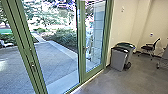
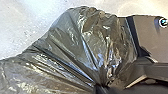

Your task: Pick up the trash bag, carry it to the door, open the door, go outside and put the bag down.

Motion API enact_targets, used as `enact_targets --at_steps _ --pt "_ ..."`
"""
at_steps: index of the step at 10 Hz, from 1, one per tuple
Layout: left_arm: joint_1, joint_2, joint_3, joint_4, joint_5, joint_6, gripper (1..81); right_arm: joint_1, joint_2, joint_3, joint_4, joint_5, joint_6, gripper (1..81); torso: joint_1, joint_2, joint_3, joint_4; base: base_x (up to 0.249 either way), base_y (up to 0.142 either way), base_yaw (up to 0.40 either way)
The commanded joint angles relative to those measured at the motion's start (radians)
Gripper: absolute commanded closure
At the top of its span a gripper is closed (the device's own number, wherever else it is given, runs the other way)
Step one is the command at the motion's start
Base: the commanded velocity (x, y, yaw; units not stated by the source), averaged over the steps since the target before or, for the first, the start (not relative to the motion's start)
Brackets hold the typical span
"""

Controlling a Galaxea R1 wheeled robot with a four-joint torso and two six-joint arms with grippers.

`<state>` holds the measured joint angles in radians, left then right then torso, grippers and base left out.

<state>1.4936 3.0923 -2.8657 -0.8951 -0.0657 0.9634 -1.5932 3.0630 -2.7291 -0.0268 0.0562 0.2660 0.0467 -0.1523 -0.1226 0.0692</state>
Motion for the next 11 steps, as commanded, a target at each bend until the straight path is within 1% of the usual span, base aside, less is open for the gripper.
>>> enact_targets --at_steps 1,5,11 --pt "-0.049 0.005 -0.001 -0.002 0.053 0.000 81.1 0.041 0.012 0.000 -0.008 -0.053 -0.002 1.0 0.000 0.000 0.000 0.000 0.155 -0.073 0.000" --pt "-0.051 0.005 -0.001 -0.002 0.053 0.000 81.1 0.046 0.012 0.000 -0.008 -0.055 -0.002 1.0 0.000 0.000 0.000 0.000 0.161 -0.075 0.000" --pt "-0.049 0.007 -0.001 -0.002 0.053 0.000 81.1 0.048 0.015 0.000 -0.008 -0.053 -0.001 1.0 0.000 0.000 0.000 0.000 0.169 -0.096 0.000"
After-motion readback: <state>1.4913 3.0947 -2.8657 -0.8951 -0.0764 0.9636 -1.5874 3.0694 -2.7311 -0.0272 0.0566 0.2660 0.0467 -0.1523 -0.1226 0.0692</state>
